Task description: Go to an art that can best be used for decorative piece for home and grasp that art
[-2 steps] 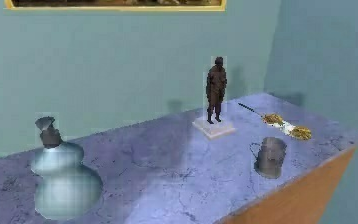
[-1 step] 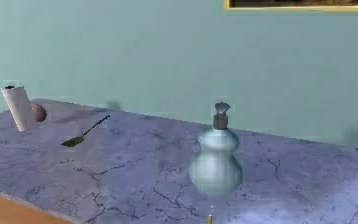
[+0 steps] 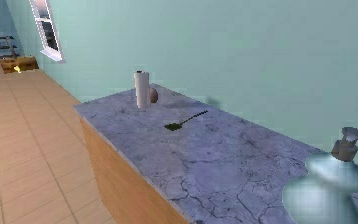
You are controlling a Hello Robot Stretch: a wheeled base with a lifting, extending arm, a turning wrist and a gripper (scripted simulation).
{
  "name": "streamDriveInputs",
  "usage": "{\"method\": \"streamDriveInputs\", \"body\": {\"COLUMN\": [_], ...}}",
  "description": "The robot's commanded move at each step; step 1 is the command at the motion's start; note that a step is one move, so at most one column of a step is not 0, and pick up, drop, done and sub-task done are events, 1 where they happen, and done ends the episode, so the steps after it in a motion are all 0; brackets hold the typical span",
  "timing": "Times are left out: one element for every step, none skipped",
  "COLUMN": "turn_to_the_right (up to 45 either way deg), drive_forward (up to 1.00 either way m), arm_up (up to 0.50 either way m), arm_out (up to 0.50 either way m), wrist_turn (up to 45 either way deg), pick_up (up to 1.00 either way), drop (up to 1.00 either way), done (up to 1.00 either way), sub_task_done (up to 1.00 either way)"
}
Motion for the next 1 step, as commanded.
{"method": "streamDriveInputs", "body": {"turn_to_the_right": [0.0], "drive_forward": [0.0], "arm_up": [0.5], "arm_out": [0.0], "wrist_turn": [0.0], "pick_up": [0.0], "drop": [0.0], "done": [0.0], "sub_task_done": [0.0]}}
